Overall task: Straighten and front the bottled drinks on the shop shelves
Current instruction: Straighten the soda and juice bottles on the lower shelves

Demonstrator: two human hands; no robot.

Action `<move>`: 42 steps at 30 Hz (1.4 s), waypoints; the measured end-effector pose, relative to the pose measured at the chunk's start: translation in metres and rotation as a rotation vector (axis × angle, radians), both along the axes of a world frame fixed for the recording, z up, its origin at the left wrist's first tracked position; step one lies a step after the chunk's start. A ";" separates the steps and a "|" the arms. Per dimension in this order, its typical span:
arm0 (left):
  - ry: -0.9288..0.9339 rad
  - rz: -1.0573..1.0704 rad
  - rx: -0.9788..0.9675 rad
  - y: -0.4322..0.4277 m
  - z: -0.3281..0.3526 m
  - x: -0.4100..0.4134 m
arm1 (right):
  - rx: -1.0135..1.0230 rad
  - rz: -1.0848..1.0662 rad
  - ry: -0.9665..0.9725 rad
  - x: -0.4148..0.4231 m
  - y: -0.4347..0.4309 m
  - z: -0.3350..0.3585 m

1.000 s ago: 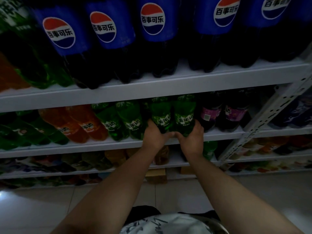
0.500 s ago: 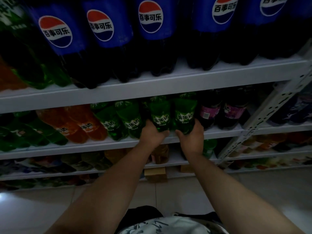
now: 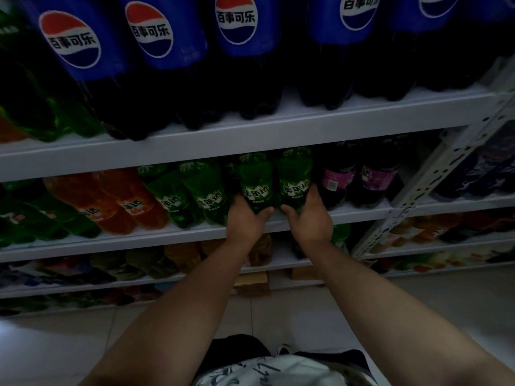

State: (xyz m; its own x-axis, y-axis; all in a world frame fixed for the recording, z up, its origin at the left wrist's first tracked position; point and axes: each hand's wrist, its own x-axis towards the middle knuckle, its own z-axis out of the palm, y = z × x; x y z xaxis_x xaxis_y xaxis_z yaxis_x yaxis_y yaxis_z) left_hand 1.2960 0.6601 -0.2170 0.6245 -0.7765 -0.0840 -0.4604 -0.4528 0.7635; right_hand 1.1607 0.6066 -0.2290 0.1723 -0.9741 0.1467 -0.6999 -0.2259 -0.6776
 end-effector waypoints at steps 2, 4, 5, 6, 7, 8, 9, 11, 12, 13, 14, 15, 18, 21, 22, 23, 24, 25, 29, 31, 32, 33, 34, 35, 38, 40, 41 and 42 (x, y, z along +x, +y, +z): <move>-0.007 -0.006 0.021 0.000 0.001 0.002 | 0.024 0.002 0.009 0.000 -0.002 0.002; -0.009 -0.028 0.028 0.002 0.002 0.003 | 0.013 0.028 -0.002 -0.003 -0.003 0.004; -0.011 -0.041 0.030 0.005 0.002 0.003 | -0.007 0.038 -0.035 -0.007 -0.001 0.003; -0.020 -0.053 0.032 0.010 0.001 0.003 | -0.030 0.036 -0.087 -0.012 0.003 0.000; -0.034 -0.064 0.026 0.017 -0.002 0.001 | -0.053 0.019 -0.135 -0.020 0.010 -0.004; -0.045 -0.069 0.007 0.025 -0.005 -0.001 | -0.068 -0.011 -0.160 -0.031 0.019 -0.011; -0.044 -0.061 -0.032 0.035 -0.008 -0.004 | -0.067 -0.045 -0.151 -0.043 0.029 -0.020; -0.036 -0.017 -0.126 0.054 -0.020 -0.009 | 0.020 -0.108 -0.081 -0.072 0.045 -0.042; -0.040 -0.005 -0.132 0.063 -0.029 -0.012 | 0.112 -0.142 -0.042 -0.087 0.052 -0.053; -0.033 -0.013 -0.099 0.069 -0.036 -0.014 | 0.200 -0.169 0.001 -0.099 0.057 -0.060; -0.002 -0.045 -0.046 0.073 -0.044 -0.017 | 0.244 -0.179 0.043 -0.110 0.059 -0.066; 0.053 -0.087 0.016 0.074 -0.051 -0.021 | 0.259 -0.166 0.082 -0.118 0.059 -0.071; 0.141 -0.185 0.172 0.068 -0.067 -0.031 | 0.306 -0.112 0.150 -0.133 0.053 -0.077; 0.171 -0.198 0.230 0.057 -0.075 -0.047 | 0.343 -0.053 0.214 -0.145 0.041 -0.087; 0.187 -0.193 0.233 0.053 -0.079 -0.053 | 0.364 -0.048 0.208 -0.149 0.035 -0.090; 0.188 -0.187 0.241 0.048 -0.083 -0.060 | 0.392 -0.050 0.184 -0.151 0.027 -0.091; 0.180 -0.180 0.256 0.044 -0.088 -0.068 | 0.408 -0.047 0.161 -0.154 0.020 -0.093; 0.176 -0.174 0.274 0.040 -0.093 -0.076 | 0.396 -0.025 0.141 -0.157 0.012 -0.094; 0.180 -0.122 0.316 0.028 -0.111 -0.112 | 0.337 0.092 0.112 -0.174 -0.012 -0.097; 0.198 -0.083 0.311 0.022 -0.118 -0.126 | 0.267 0.161 0.100 -0.181 -0.021 -0.098; 0.197 -0.073 0.306 0.019 -0.119 -0.132 | 0.223 0.198 0.098 -0.183 -0.024 -0.096; 0.177 -0.072 0.291 0.016 -0.117 -0.137 | 0.178 0.229 0.089 -0.184 -0.025 -0.093; 0.146 -0.074 0.259 0.014 -0.113 -0.142 | 0.130 0.244 0.060 -0.185 -0.025 -0.087; 0.118 -0.076 0.201 0.013 -0.106 -0.146 | 0.069 0.242 0.008 -0.185 -0.024 -0.080; 0.103 -0.041 -0.071 0.006 -0.061 -0.163 | -0.110 0.127 -0.194 -0.180 -0.022 -0.042; 0.066 0.041 -0.262 -0.007 -0.024 -0.171 | -0.134 0.013 -0.311 -0.169 -0.028 -0.011; 0.060 0.082 -0.338 -0.017 -0.006 -0.176 | -0.126 -0.034 -0.357 -0.161 -0.032 0.004; 0.082 0.112 -0.401 -0.028 0.013 -0.180 | -0.120 -0.070 -0.387 -0.153 -0.038 0.017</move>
State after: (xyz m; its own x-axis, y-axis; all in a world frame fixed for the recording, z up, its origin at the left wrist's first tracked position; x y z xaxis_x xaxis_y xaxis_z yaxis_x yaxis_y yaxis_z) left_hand 1.1161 0.6319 -0.2038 0.7105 -0.6856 0.1586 -0.3559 -0.1557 0.9214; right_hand 1.0074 0.5685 -0.2122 0.0159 -0.9535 0.3010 -0.4153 -0.2801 -0.8655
